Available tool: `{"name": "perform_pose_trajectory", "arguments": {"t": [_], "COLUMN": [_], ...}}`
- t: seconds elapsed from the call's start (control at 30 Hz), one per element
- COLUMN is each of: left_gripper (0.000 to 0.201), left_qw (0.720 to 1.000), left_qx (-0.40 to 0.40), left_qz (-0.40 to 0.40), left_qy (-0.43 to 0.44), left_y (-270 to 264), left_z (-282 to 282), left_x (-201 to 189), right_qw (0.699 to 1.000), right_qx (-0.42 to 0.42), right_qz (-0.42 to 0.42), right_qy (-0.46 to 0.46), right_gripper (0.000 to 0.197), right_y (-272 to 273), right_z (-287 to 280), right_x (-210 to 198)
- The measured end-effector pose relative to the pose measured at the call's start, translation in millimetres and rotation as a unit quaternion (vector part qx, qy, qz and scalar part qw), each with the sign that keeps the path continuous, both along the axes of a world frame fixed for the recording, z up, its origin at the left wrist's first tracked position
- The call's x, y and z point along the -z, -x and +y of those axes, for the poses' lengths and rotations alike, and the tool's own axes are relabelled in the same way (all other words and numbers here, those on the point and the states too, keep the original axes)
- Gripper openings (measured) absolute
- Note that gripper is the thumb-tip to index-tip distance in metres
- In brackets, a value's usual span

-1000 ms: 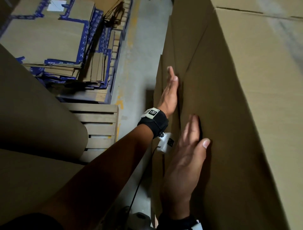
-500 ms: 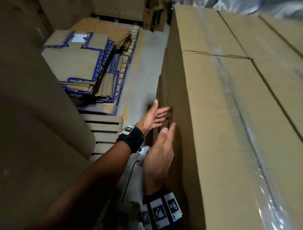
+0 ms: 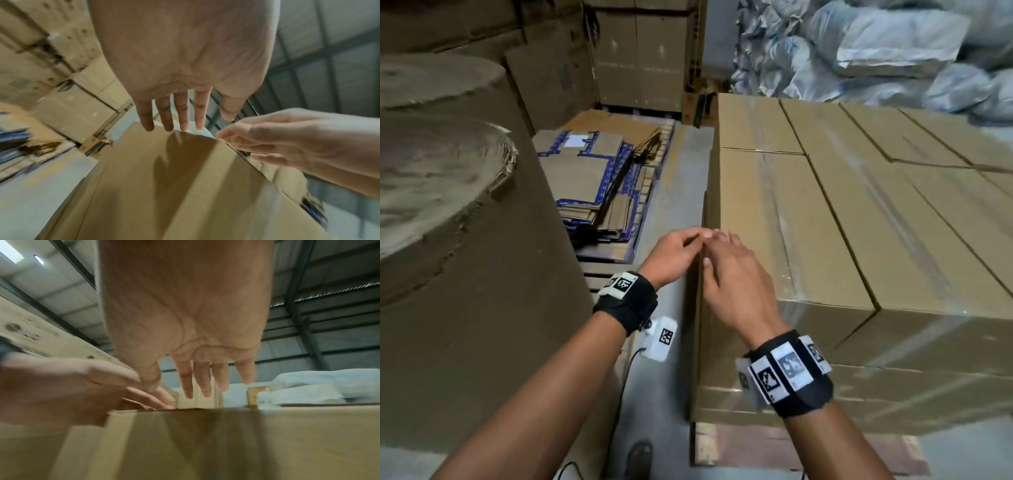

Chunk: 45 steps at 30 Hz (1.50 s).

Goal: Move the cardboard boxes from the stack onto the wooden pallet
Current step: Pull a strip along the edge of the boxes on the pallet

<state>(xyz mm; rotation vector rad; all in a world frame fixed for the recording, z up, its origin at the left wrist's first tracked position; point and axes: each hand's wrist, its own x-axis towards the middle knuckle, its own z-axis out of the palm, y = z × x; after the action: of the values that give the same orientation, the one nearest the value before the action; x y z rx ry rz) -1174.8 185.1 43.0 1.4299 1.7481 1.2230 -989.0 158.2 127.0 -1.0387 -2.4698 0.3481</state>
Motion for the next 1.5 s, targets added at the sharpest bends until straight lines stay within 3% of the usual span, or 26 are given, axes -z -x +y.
{"name": "perform_pose_trajectory", "arguments": {"t": [0.07,0.17,0.23,0.33,0.43,0.7,0.87,0.97,1.07,1.13,1.27,1.4,1.5], "left_gripper": [0.035,0.065,0.076,0.075,0.071,0.068,0.068,0.071,0.076,0.074,0.067,0.059,0.058], "left_qw": [0.995,0.967,0.938,0.906,0.899,0.900,0.893,0.863,0.835,0.834,0.845,0.849,0.847], "left_qx": [0.019,0.076,0.096,0.103,0.106,0.105,0.098,0.087,0.068,0.064,0.082,0.096,0.118], "left_qz": [0.103,0.242,0.333,0.408,0.423,0.422,0.437,0.493,0.535,0.536,0.524,0.520,0.517], "left_qy": [-0.006,-0.013,0.011,0.034,0.035,0.011,0.033,0.073,0.108,0.112,0.065,-0.006,-0.033], "left_y": [-29.8,-73.3,-91.5,-106.4,-104.9,-98.8,-102.7,-110.7,-126.2,-142.1,-192.9,-265.3,-323.4], "left_z": [-22.5,-51.8,-61.1,-64.4,-62.3,-57.4,-57.7,-62.6,-64.2,-61.7,-50.1,-23.3,8.9], "left_x": [-20.9,-30.5,-34.3,-35.5,-31.2,-18.8,-18.8,-26.9,-36.3,-41.8,-50.9,-53.9,-54.4], "right_qw": [0.995,0.973,0.959,0.946,0.946,0.979,0.976,0.977,0.984,0.986,0.986,0.976,0.969], "right_qx": [0.033,0.102,0.153,0.208,0.211,0.122,0.110,0.107,0.090,0.095,0.125,0.146,0.165], "right_qz": [-0.092,-0.209,-0.237,-0.247,-0.248,-0.161,-0.186,-0.183,-0.156,-0.137,-0.111,-0.149,-0.163], "right_qy": [-0.025,-0.003,0.015,0.030,0.000,-0.017,-0.020,-0.001,0.005,-0.001,-0.012,-0.067,-0.085], "right_gripper": [0.048,0.074,0.096,0.119,0.111,0.055,0.066,0.069,0.055,0.045,0.055,0.048,0.069], "right_y": [-39.8,-99.9,-135.0,-178.1,-200.8,-211.7,-213.7,-214.6,-222.7,-232.7,-269.5,-327.1,-383.2], "right_z": [12.1,35.5,48.1,58.8,62.3,65.8,66.0,64.7,65.6,65.9,73.2,100.8,136.3], "right_x": [1.2,13.9,22.3,34.6,47.7,36.0,35.3,32.2,28.8,27.5,32.9,38.2,40.6]}}
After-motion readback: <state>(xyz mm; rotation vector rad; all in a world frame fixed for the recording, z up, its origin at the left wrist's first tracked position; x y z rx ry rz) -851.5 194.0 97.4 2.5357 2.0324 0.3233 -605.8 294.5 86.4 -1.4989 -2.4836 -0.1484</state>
